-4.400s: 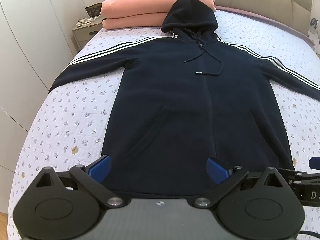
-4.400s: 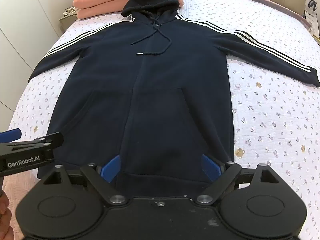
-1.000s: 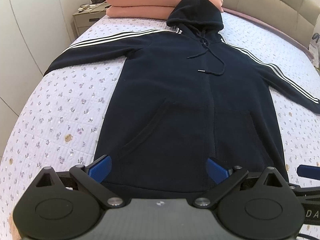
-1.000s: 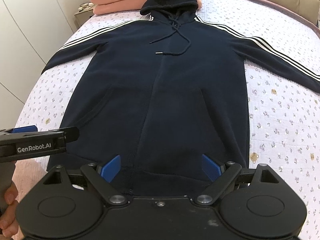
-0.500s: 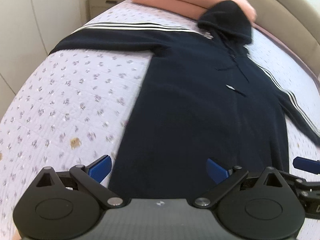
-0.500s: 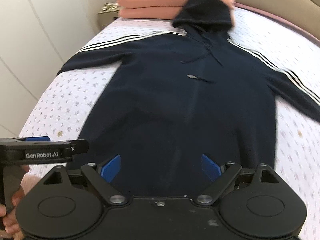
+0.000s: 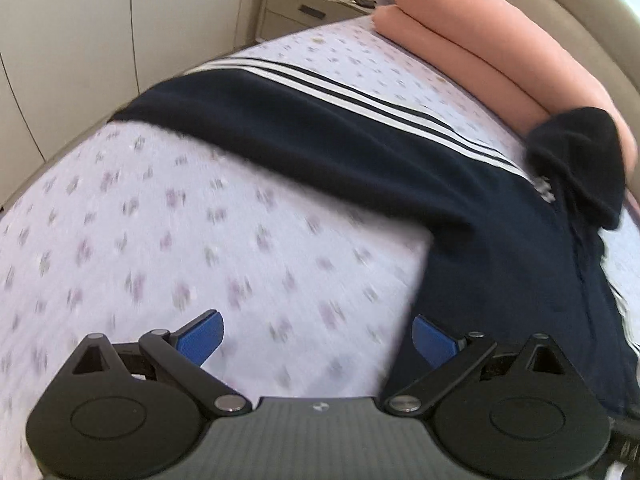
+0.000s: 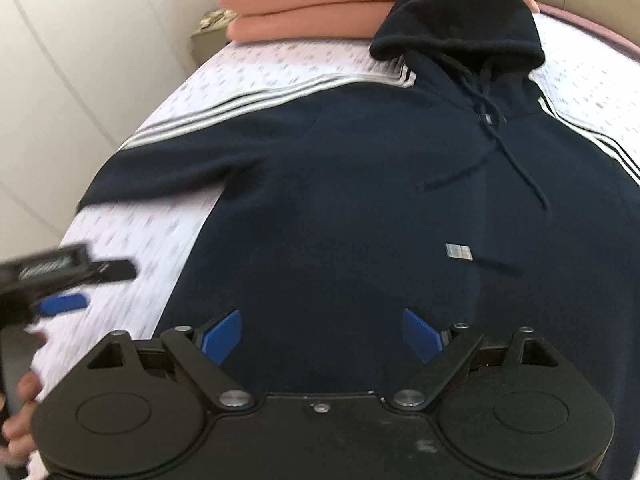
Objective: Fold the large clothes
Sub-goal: 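Move the left tool to the striped sleeve cuff and close on it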
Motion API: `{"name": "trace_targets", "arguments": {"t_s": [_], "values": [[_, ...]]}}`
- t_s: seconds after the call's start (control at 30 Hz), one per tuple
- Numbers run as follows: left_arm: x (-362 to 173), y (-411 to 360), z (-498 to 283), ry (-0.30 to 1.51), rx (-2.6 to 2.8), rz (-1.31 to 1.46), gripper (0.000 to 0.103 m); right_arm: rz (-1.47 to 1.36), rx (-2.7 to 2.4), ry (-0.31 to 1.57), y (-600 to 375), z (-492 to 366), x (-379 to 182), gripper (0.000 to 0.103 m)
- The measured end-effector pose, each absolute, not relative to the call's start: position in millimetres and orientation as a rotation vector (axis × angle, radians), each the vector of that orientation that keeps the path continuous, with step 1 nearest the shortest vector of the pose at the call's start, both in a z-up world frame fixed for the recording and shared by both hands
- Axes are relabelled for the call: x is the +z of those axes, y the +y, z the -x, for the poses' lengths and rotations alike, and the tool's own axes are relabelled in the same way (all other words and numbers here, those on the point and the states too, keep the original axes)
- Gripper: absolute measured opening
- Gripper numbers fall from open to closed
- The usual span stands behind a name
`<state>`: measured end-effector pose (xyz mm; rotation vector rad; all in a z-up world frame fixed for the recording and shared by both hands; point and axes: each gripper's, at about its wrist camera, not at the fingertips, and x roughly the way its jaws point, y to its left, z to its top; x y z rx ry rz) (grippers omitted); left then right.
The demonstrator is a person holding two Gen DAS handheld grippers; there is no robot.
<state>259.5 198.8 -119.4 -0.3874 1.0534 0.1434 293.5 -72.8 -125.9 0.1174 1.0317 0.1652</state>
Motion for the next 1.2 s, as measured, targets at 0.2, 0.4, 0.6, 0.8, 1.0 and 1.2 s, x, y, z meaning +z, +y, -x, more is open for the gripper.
{"name": "trace_targets", "arguments": {"t_s": [0.2, 0.4, 0.6, 0.8, 1.0, 1.2], "values": [[-148.1, 206.4, -285.3, 1.004, 0.154, 0.287, 0.103, -0.075, 0.162, 1.004, -56.2, -348.4, -166.6, 0.103], [-160.1, 186.4, -288.4, 0.970, 0.166, 0.110, 0.103, -0.040, 0.143, 0.978, -44.9, -363.1, -183.1, 0.103], [-146.7, 237.0, -293.6, 0.881, 0.060, 0.430, 0.098, -0.101, 0.178, 0.972, -56.1, -367.4, -187.5, 0.103], [-156.8, 302.8, -322.8, 0.765, 0.208, 0.587, 0.097, -0.175, 0.095, 0.918, -47.1, -419.2, -172.7, 0.103], [-164.2, 326.7, -365.0, 0.709, 0.208, 0.551, 0.103, -0.077, 0.029, 0.882, -8.9, -494.2, -174.3, 0.103], [-174.1, 329.5, -388.3, 0.647, 0.237, 0.463, 0.093, 0.007, 0.013, 0.857, 5.8, -489.3, -180.3, 0.103]]}}
